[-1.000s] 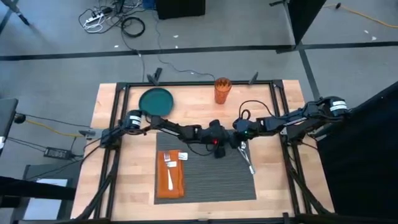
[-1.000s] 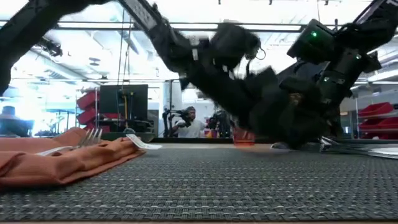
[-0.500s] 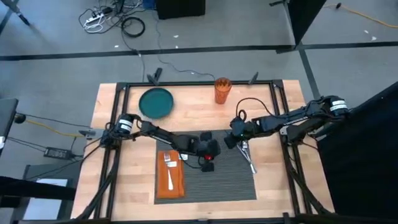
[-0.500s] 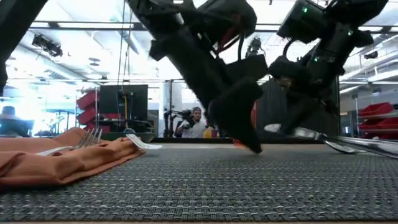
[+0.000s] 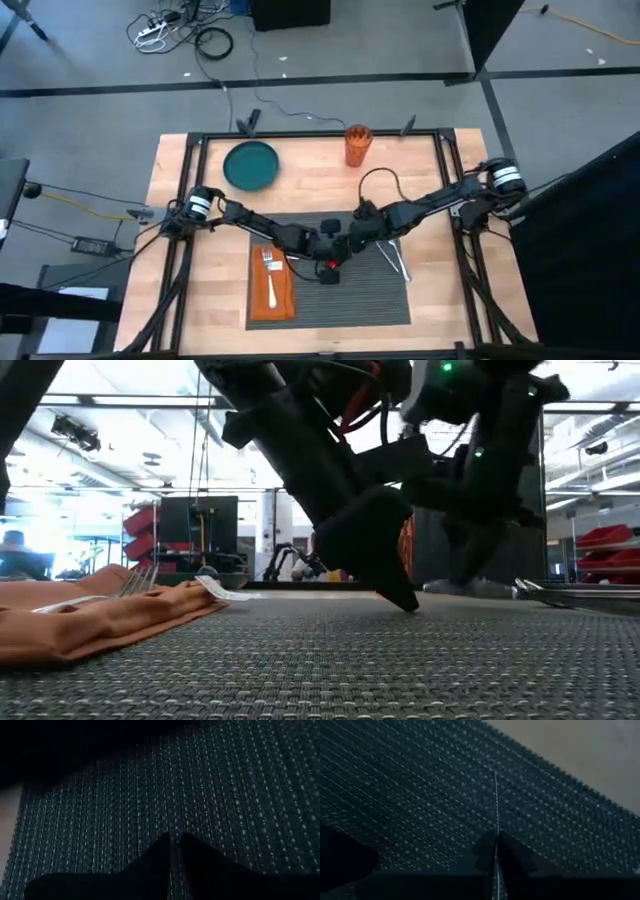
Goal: Set table place
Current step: Put the silver table knife to the left of the silver spoon on the black table placemat
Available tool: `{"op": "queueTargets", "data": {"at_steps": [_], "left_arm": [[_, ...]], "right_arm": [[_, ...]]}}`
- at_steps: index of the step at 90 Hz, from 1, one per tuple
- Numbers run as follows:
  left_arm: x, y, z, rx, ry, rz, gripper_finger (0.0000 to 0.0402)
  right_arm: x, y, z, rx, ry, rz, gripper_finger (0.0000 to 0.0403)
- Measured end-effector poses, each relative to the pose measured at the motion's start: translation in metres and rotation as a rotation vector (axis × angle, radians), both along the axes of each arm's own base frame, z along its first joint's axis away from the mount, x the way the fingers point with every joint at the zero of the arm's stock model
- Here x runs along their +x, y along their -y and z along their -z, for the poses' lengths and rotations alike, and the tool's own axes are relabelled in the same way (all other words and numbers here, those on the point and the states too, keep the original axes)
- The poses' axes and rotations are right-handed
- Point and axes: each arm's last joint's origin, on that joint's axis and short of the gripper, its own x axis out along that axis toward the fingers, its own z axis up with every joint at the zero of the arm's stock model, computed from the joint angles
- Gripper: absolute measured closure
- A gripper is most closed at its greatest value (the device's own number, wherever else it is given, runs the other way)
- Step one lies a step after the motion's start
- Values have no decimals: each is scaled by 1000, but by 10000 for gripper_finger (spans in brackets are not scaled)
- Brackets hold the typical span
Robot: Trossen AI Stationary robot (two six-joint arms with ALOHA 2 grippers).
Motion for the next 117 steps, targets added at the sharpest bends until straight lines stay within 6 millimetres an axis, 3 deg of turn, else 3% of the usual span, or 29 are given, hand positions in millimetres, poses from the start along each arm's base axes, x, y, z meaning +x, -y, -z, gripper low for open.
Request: {"op": "queueTargets", "data": {"at_steps": [16,33,50,69,81,102,117], "left_arm": [[-5,2,5,43,0,-15,365],[-12,13,4,82,-22,49,365],[-23,32,-12,86,-18,122,365],[-25,43,-7,118,-25,164,365],[-19,37,-10,113,42,75,365],[0,8,-17,39,205,-121,365],[16,-14,-3,-52,297,-184,365]], "right_arm": [[1,-7,4,-19,-97,27,403],[3,-10,4,-23,-78,18,403],[4,-11,4,-24,-68,6,403],[8,-16,3,-21,-33,-45,403],[3,-13,-6,-26,-47,-85,403],[-6,10,-32,-33,-57,-234,394],[-28,31,-27,-6,-31,-256,369]]}}
